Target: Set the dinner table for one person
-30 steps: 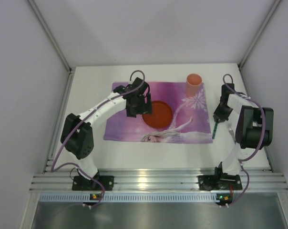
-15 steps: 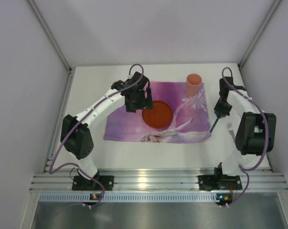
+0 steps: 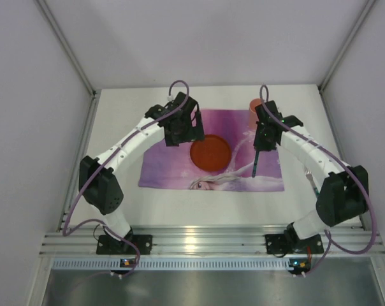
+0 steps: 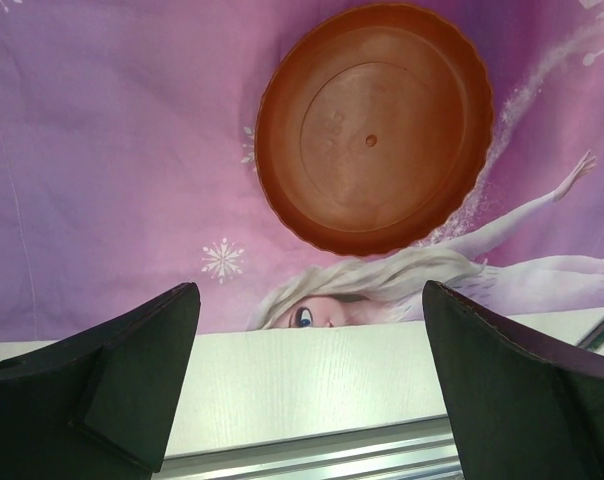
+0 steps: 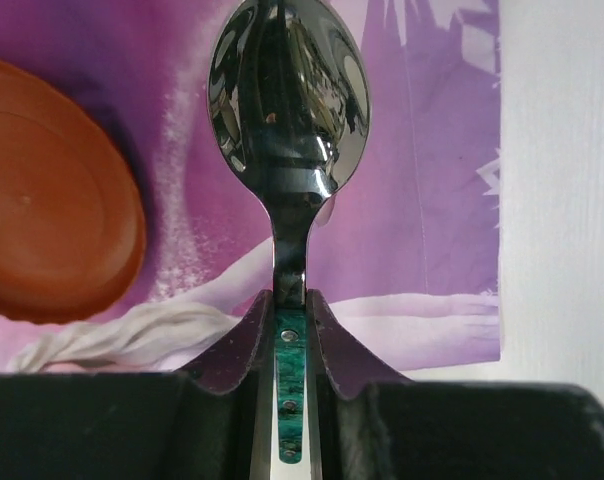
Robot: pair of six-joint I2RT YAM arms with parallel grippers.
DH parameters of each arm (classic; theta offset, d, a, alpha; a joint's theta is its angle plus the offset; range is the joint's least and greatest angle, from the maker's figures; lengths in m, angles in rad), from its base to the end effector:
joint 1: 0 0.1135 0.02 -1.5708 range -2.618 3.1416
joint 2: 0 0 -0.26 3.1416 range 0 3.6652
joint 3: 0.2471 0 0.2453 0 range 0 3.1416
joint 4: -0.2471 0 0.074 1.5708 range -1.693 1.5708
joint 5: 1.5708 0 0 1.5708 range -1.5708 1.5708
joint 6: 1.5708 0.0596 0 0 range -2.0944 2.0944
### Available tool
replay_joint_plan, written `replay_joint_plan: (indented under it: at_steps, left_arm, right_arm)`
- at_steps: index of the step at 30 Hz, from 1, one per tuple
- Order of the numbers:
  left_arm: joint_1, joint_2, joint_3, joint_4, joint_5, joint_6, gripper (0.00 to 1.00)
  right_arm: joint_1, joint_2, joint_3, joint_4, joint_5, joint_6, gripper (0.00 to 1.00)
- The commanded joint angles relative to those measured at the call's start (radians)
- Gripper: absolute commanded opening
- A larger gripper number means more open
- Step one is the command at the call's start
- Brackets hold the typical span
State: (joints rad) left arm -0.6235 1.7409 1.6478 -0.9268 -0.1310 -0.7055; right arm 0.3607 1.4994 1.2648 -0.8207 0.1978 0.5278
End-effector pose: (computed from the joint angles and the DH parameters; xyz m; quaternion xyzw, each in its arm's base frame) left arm 0.3099 -0.2133 0.2940 -0.0571 0.9587 -0.1178 0.2525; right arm 0.2961 0.0992 0.2607 0.1054 0.9568 0.0228 0.2701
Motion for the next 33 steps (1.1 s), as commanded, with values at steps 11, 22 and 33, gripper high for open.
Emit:
replay_joint_plan:
  at_steps: [11, 22, 33]
  left_arm:
    - [-0.001, -0.28, -0.215, -0.066, -0.117, -0.06, 0.98]
    - [0.001, -0.354, -0.273, -0.067, -0.15, -0.071, 0.98]
    - [-0.007, -0.432, -0.358, -0.057, -0.081, -0.132, 0.95]
  right_arm:
    - [0.047, 0.324, 0.1, 0.173, 0.017, -0.094, 0.0]
    - [0.041, 0.319, 0.14, 0.134, 0.141, -0.103, 0.95]
    - [-0.297, -0.122, -0.255, 0.008, 0.13, 0.049, 0.98]
